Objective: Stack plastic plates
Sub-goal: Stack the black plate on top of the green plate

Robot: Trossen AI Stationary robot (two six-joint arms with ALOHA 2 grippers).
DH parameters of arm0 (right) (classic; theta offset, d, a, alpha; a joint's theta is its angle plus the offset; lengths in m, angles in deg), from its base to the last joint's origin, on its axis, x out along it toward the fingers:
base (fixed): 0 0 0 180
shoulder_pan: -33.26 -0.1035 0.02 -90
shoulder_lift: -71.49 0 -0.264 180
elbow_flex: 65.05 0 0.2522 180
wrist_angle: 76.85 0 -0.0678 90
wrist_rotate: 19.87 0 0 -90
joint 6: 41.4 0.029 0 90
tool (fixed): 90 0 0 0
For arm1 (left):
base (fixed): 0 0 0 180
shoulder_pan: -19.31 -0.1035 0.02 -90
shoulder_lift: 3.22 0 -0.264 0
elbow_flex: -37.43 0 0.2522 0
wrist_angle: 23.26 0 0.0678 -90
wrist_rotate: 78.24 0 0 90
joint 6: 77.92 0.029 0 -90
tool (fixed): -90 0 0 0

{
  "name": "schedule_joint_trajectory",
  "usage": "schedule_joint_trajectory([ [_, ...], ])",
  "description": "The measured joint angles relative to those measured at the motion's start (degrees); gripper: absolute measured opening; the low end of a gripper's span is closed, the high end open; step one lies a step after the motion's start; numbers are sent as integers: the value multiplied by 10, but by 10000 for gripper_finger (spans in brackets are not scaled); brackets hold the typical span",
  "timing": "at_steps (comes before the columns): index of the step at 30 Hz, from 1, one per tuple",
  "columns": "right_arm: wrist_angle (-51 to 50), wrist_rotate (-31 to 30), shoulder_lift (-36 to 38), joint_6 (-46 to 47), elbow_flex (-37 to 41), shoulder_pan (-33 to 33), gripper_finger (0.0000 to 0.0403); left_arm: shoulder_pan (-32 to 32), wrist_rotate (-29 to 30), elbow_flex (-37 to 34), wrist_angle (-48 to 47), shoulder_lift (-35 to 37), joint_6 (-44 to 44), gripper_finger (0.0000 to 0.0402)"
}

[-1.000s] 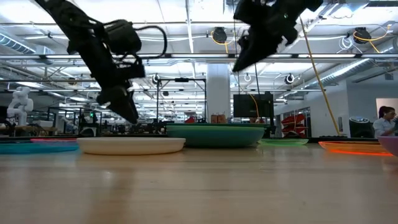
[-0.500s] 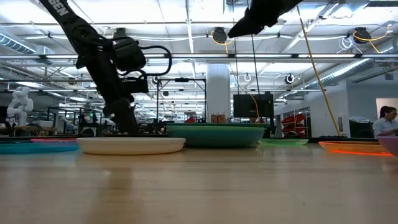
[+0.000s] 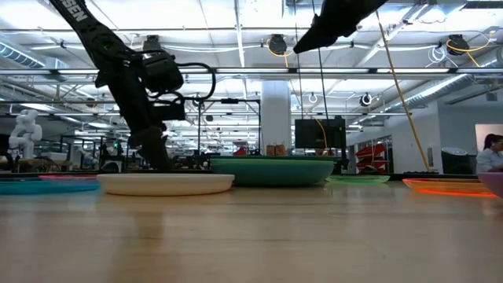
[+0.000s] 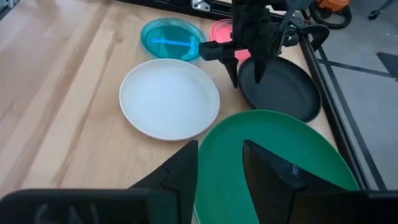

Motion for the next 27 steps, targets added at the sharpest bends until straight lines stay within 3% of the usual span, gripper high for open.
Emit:
schedule_joint_trajectory([
  [11, -6, -1, 0, 4, 0, 0, 118, -3, 2, 2, 8, -50, 0, 227],
  [18, -7, -2, 0, 8, 0, 0, 118, -2, 0, 1, 8, -44, -3, 127],
  [23, -12, -3, 0, 8, 0, 0, 118, 0, 25, 0, 1, -32, -8, 50],
  [27, -14, -3, 0, 8, 0, 0, 118, 6, 56, 0, 0, -9, -17, 13],
])
